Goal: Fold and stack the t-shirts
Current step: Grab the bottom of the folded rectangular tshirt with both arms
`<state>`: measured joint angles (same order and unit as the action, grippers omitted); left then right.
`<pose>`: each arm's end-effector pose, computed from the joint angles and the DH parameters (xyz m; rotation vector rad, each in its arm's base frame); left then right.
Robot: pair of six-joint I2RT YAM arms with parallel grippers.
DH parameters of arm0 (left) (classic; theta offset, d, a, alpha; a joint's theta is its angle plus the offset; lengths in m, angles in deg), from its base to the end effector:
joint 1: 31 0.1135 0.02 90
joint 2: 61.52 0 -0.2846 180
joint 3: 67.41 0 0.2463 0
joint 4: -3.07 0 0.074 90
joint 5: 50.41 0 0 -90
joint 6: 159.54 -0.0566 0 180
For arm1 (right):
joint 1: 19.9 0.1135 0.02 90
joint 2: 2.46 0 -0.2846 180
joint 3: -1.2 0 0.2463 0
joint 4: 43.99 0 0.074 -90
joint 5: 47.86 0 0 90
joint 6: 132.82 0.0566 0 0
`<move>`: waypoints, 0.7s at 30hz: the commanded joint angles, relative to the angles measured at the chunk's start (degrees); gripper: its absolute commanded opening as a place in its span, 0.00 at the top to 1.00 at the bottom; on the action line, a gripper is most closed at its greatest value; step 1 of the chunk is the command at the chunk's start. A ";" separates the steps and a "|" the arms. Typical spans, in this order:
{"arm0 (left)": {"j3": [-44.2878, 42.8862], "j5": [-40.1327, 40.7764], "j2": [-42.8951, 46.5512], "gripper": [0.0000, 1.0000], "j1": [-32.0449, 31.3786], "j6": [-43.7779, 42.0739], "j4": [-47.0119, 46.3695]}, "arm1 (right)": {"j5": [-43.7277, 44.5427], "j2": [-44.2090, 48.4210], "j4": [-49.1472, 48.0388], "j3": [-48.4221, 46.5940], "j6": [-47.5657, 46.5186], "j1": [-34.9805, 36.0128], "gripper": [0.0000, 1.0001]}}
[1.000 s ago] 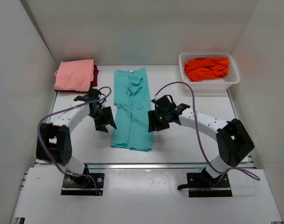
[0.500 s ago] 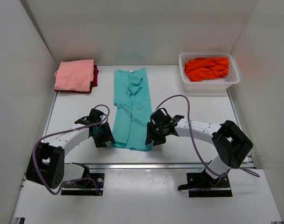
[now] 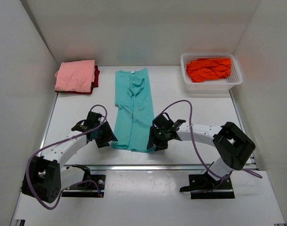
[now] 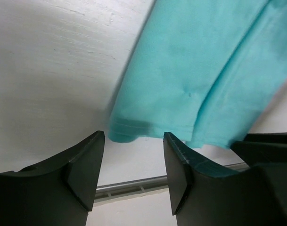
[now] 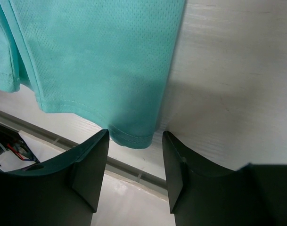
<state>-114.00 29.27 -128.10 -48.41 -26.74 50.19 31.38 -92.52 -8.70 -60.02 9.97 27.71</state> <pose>0.1771 -0.0662 0.1710 -0.5738 2.7834 -0.5105 0.1895 0.2232 0.1627 0.0687 2.9152 0.6902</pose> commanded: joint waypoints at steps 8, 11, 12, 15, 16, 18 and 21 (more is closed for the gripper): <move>4.19 -3.30 3.85 0.34 0.19 2.11 -1.55 | 0.92 -1.17 -1.24 0.01 1.08 1.34 0.52; 4.45 -1.36 1.20 0.35 -1.49 2.63 -3.56 | 0.83 -2.13 -0.89 -0.69 1.17 2.04 0.53; 5.24 -0.84 1.20 0.35 -1.40 2.72 -4.35 | 0.92 -1.96 -0.89 -0.79 0.65 2.39 0.54; 6.56 -1.10 -1.17 0.38 -1.40 3.51 -7.70 | 0.57 -3.10 -1.15 -0.53 0.73 2.57 0.60; 6.65 -1.36 -1.61 0.40 -1.49 3.42 -8.40 | 0.48 -2.93 -1.24 -0.70 0.56 2.74 0.67; 6.65 -1.28 -3.02 0.48 -2.28 2.11 -8.93 | 0.57 -2.66 -1.41 -0.35 0.21 2.40 0.74; 7.52 -0.39 -2.24 0.96 -2.90 2.19 -8.84 | 0.65 -2.05 -1.59 0.61 -0.59 1.87 1.00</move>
<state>-108.38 27.21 -130.51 -50.64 -23.59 41.99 30.87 -94.31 -10.18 -60.12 10.17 29.83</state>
